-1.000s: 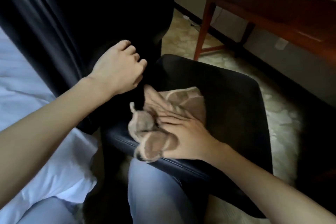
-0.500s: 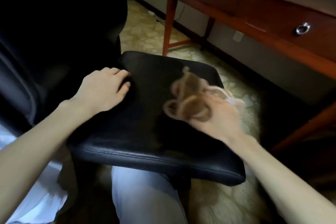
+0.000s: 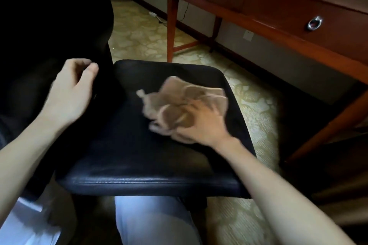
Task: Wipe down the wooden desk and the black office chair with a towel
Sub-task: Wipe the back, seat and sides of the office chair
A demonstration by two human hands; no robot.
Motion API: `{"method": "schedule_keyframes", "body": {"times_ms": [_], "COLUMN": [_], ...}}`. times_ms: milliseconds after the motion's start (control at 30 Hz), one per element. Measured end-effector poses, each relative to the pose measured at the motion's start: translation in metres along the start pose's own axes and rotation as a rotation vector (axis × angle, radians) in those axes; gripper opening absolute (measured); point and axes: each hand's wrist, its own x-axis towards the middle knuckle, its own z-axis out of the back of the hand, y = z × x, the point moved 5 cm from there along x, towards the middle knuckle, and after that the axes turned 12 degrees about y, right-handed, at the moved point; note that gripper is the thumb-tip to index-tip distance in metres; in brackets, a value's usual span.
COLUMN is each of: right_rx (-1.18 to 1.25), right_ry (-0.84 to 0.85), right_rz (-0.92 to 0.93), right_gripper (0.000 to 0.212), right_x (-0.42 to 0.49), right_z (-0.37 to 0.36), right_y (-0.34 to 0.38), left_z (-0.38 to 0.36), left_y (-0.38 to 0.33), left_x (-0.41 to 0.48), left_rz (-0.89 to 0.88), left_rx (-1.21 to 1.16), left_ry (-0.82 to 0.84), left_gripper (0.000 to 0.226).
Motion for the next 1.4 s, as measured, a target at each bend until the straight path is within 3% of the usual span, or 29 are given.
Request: {"method": "schedule_keyframes", "body": {"times_ms": [133,267,333,400,467,533,600,700,867,933,1067,1167,1267,1333,1400], "right_rx": [0.182,0.384,0.245,0.140,0.058,-0.078,-0.185,-0.137,0.063,0.116,0.131,0.422,0.803,0.867,0.836], "right_ry": [-0.116,-0.248,-0.362,-0.425,-0.379,-0.184,0.112,0.341,0.182,0.111,-0.071,-0.089,-0.265,-0.403,-0.388], "right_rz": [-0.421,-0.728,-0.646,-0.402,-0.123,0.044,0.091,0.096,0.025,-0.093,-0.406,-0.731,-0.941,-0.941,-0.813], "right_gripper": [0.056,0.042,0.043,0.045,0.058,0.079,0.101,0.103,0.091,0.094,0.077,0.070,0.075,0.082,0.078], "right_x": [-0.023,-0.026,-0.014,0.009,0.043,0.081,0.111,0.134,0.118,0.102,0.061,0.042,0.030,0.034,0.057], "right_z": [0.028,0.037,0.047,0.049,0.041,0.022,-0.011,-0.054,-0.034,-0.011,0.032,0.037,0.037,0.042,0.050], "right_y": [-0.108,-0.135,-0.101,-0.036,0.045,0.121,0.171,0.188,0.113,0.053,-0.077,-0.155,-0.197,-0.201,-0.182], "left_z": [-0.003,-0.005,-0.008,-0.010,-0.008,0.000,0.007,0.015,0.015,0.016,0.014,0.014,0.014,0.014,0.014], "left_y": [-0.004,-0.008,-0.012,-0.019,-0.030,-0.042,-0.051,-0.058,-0.046,-0.042,-0.042,-0.044,-0.044,-0.045,-0.045], "left_x": [0.000,0.000,-0.002,-0.004,-0.005,-0.006,-0.007,-0.008,-0.006,-0.007,-0.006,-0.006,-0.005,-0.006,-0.008], "left_rz": [0.011,0.029,0.025,0.013,-0.024,-0.058,-0.080,-0.121,-0.134,-0.139,-0.112,-0.101,-0.088,-0.091,-0.093], "left_rx": [-0.069,-0.137,-0.163,-0.228,-0.280,-0.330,-0.340,-0.256,0.003,0.031,-0.047,-0.116,-0.138,-0.135,-0.131], "left_ry": [-0.031,-0.060,-0.070,-0.070,-0.086,-0.124,-0.146,-0.148,-0.092,-0.099,-0.102,-0.122,-0.121,-0.116,-0.108], "left_gripper": [0.049,0.035,0.027,0.032,0.041,0.040,0.034,0.033,0.044,0.052,0.052,0.043,0.044,0.042,0.036]}}
